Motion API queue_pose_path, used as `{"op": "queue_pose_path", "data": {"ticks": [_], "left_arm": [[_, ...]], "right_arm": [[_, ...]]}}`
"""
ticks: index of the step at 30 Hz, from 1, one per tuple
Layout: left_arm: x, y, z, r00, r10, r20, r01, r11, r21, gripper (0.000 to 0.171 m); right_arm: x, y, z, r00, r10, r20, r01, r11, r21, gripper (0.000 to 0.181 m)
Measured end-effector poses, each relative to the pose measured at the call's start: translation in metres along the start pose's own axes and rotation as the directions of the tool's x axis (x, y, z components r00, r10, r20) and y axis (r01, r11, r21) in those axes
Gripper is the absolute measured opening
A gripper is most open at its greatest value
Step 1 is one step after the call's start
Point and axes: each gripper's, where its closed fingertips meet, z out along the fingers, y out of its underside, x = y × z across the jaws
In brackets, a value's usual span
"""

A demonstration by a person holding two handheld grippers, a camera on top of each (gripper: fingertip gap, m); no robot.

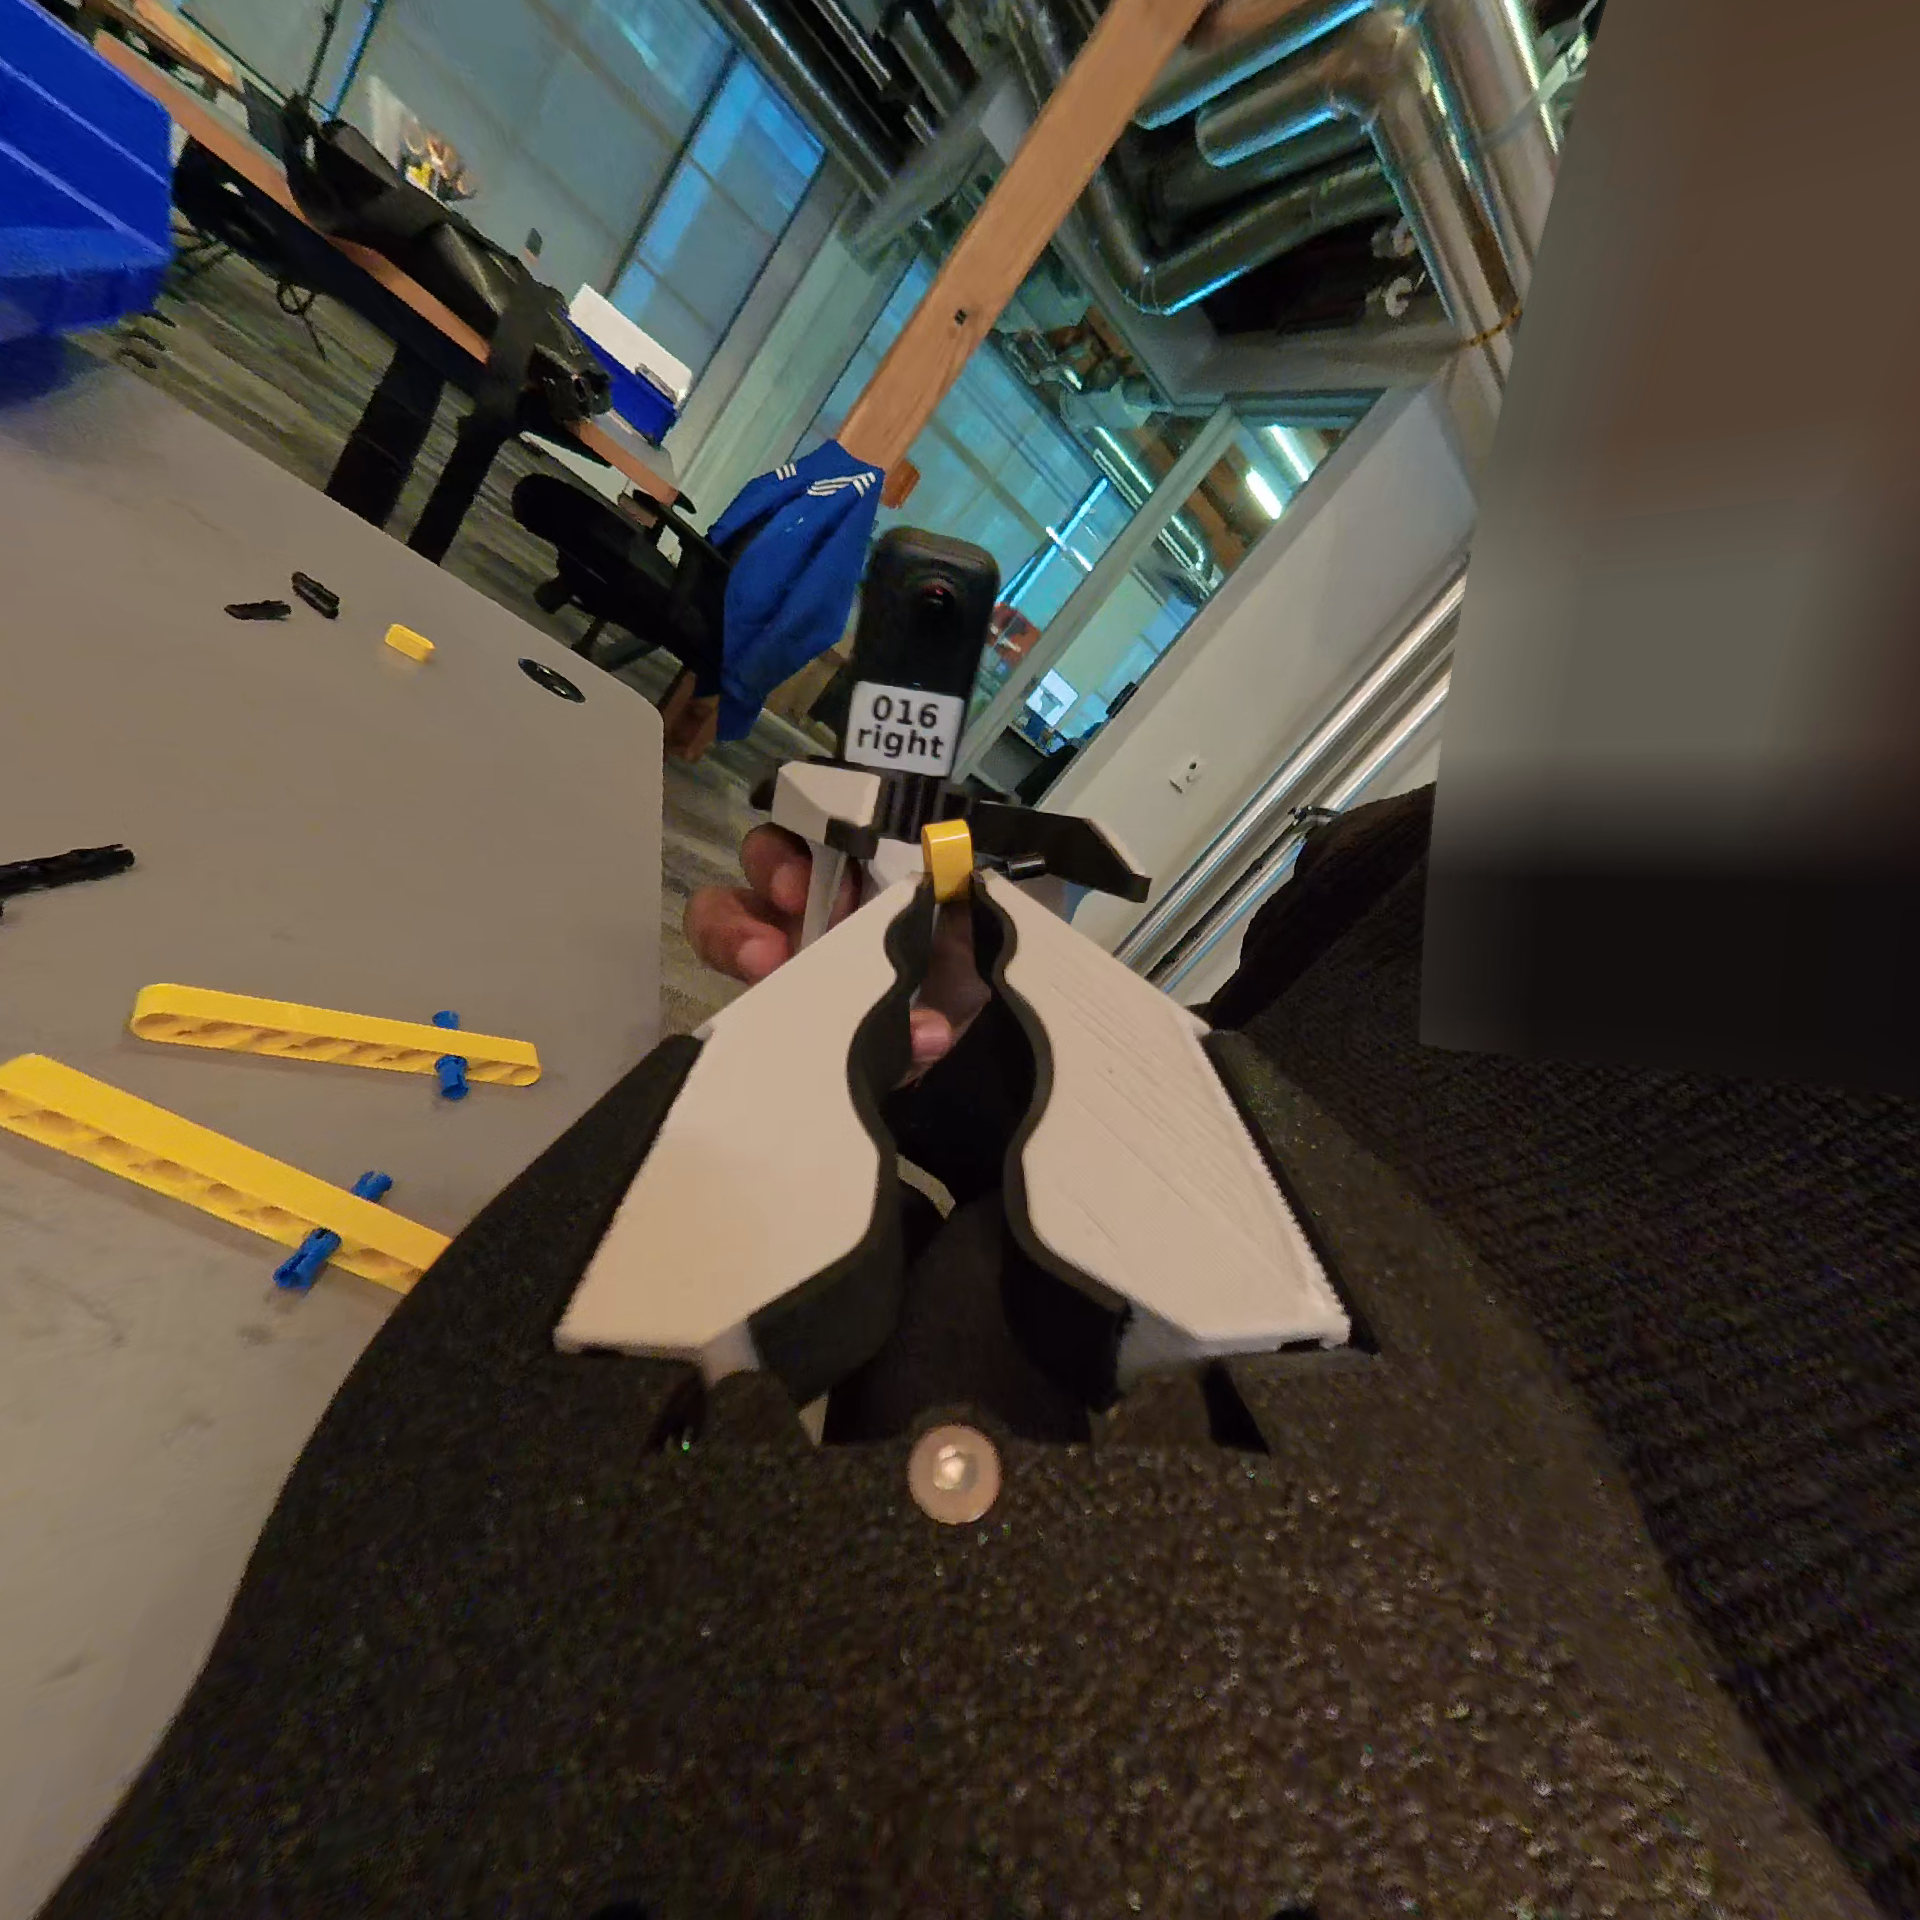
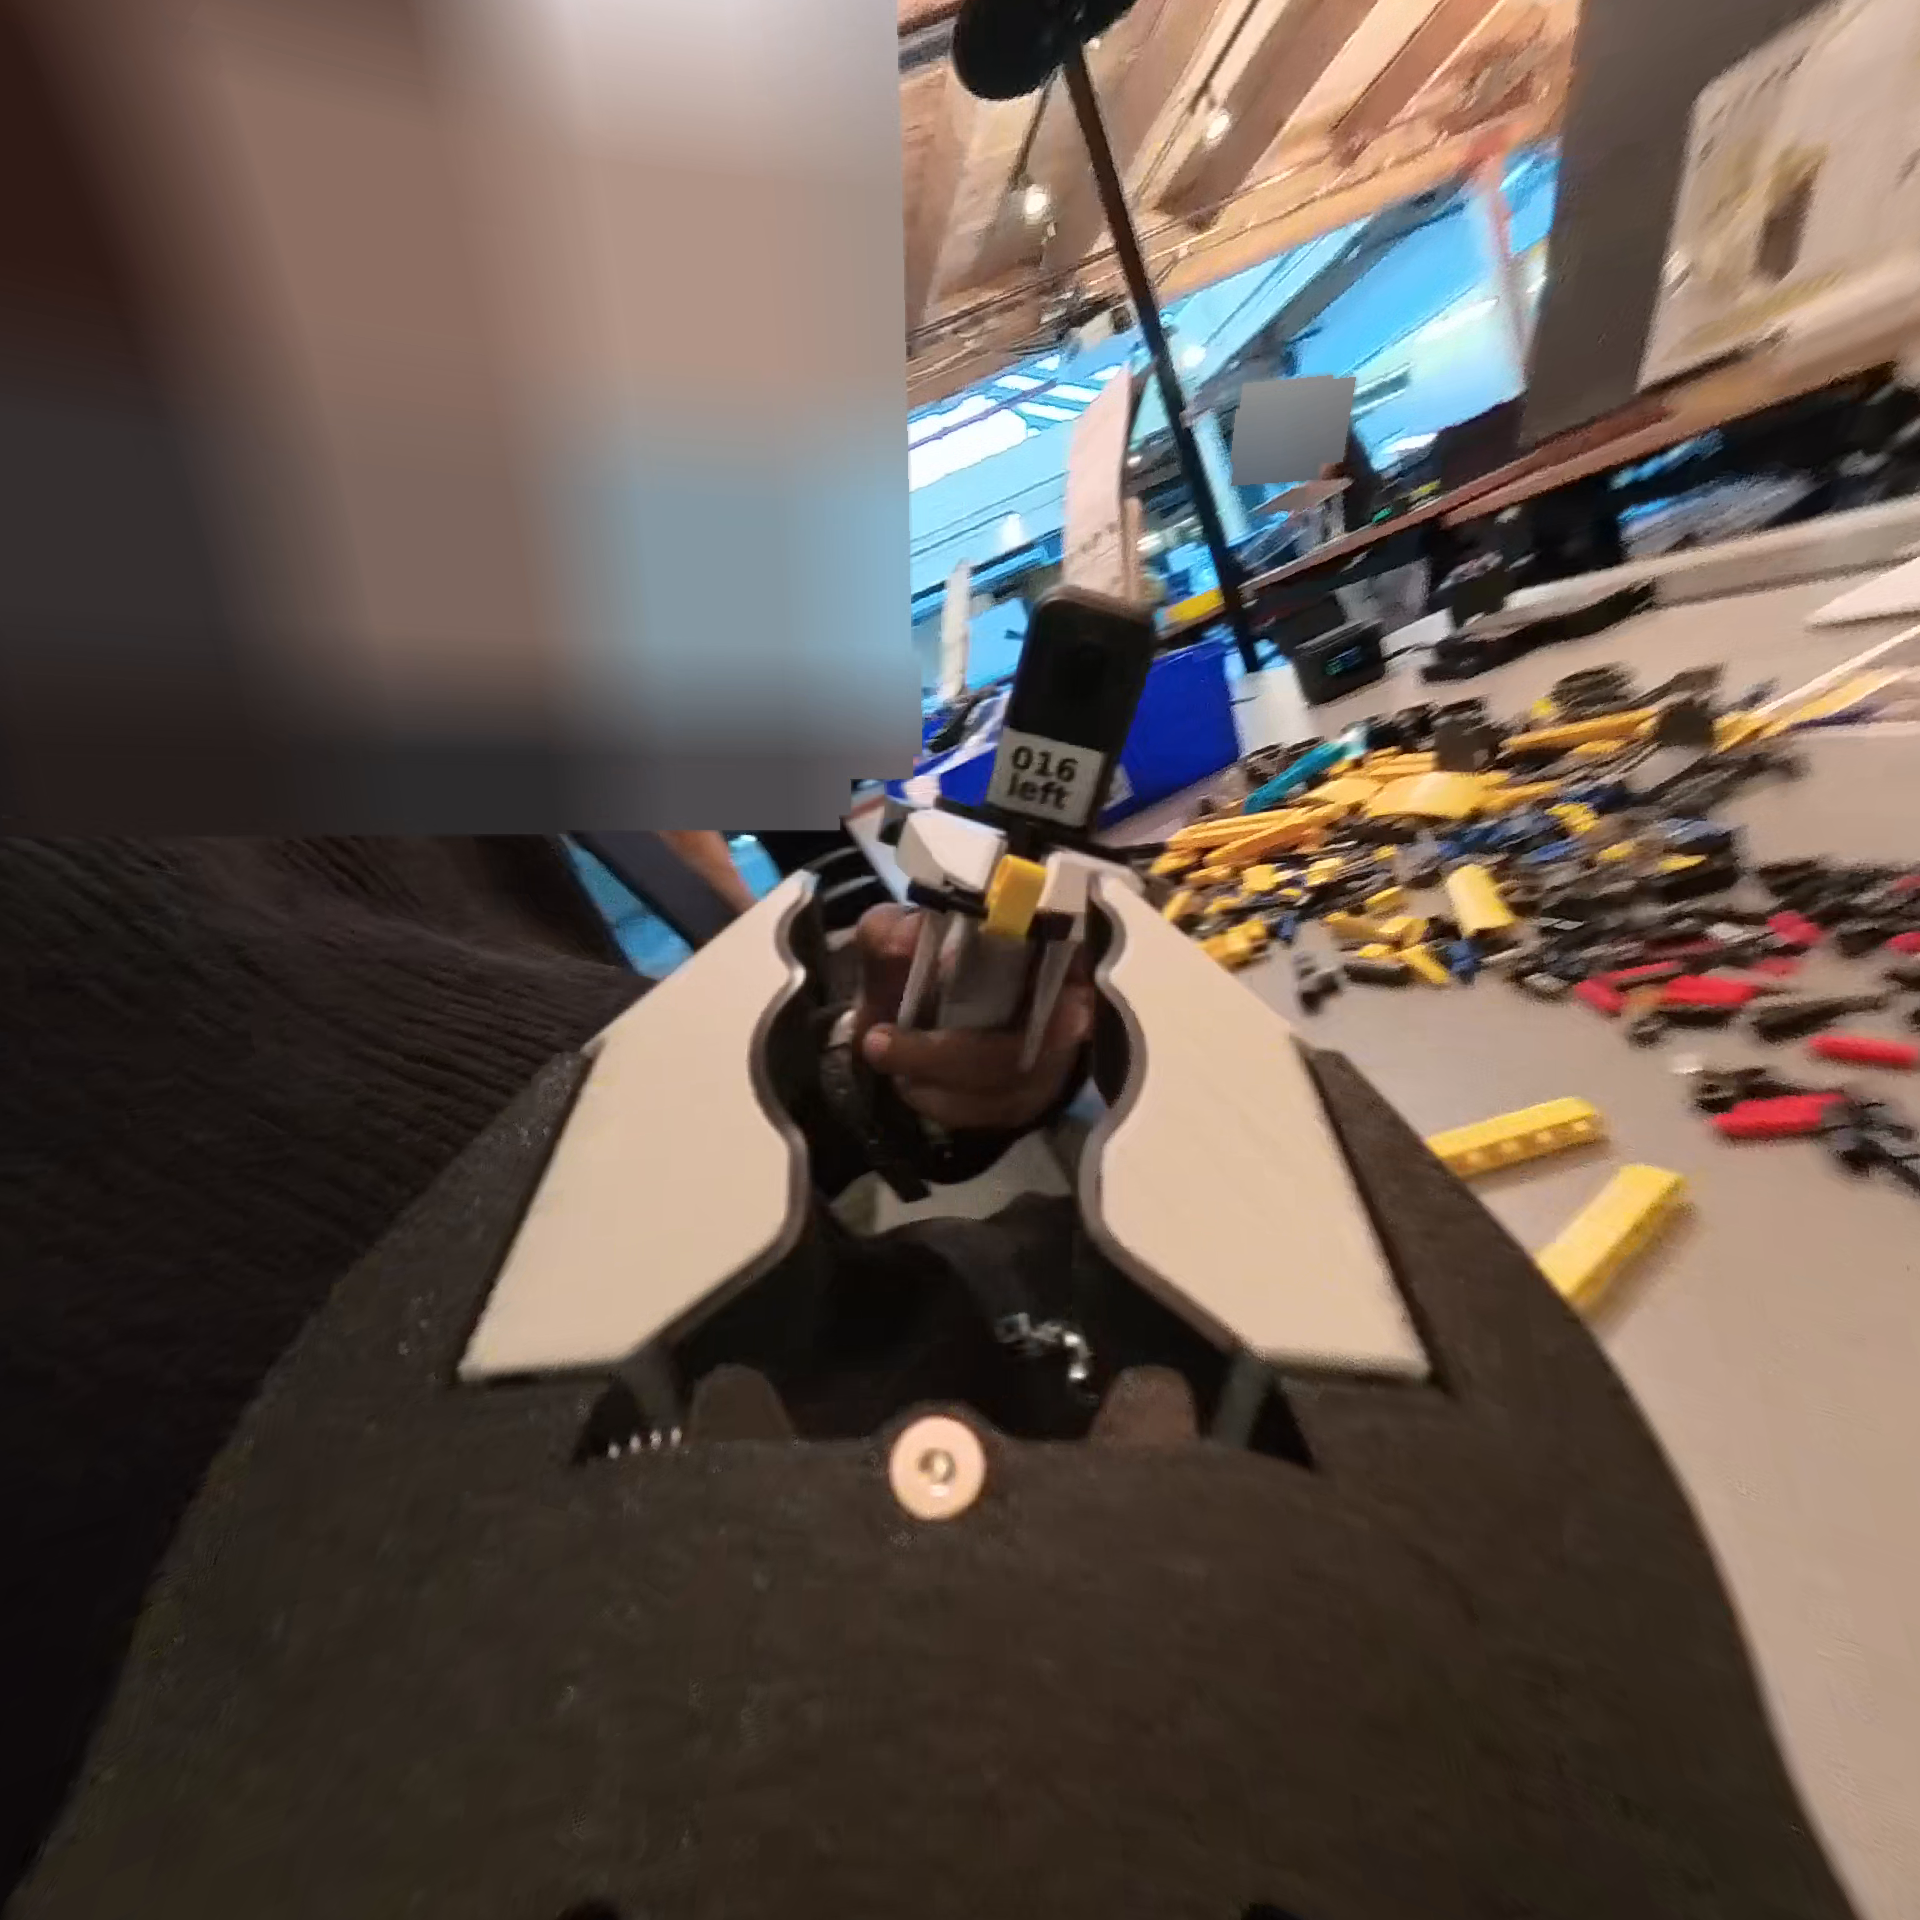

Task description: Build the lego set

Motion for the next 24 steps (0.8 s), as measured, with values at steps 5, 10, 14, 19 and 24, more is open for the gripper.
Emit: {"op": "queue_pose_path", "data": {"ticks": [5,10,14,19,24], "left_arm": [[0.0004,0.0077,0.0026,1.0,0.026,0.011,-0.026,0.998,-0.057,0.006],[0.0011,0.0107,0.0031,0.999,0.032,0.01,-0.031,0.996,-0.078,0.006],[0.0012,0.0105,0.0028,1.0,0.03,0.009,-0.029,0.997,-0.077,0.006],[0.0012,0.0092,0.0013,1.0,0.027,0.009,-0.026,0.997,-0.069,0.0],[0.0003,0.0052,0.0004,1.0,0.025,0.014,-0.025,0.999,-0.041,0.0]], "right_arm": [[-0.0015,0.0064,0.0005,0.999,0.033,0.034,-0.033,0.999,-0.026,0.04],[-0.0003,0.0034,-0.0031,1.0,0.002,0.02,-0.002,1.0,-0.013,0.025],[-0.005,0.007,-0.0024,0.999,-0.032,0.031,0.033,0.999,-0.036,0.034],[-0.0035,0.0039,-0.0038,0.998,-0.066,0.015,0.067,0.998,-0.016,0.025],[-0.0039,0.0047,-0.0018,0.994,-0.109,0.005,0.109,0.994,-0.016,0.025]]}}
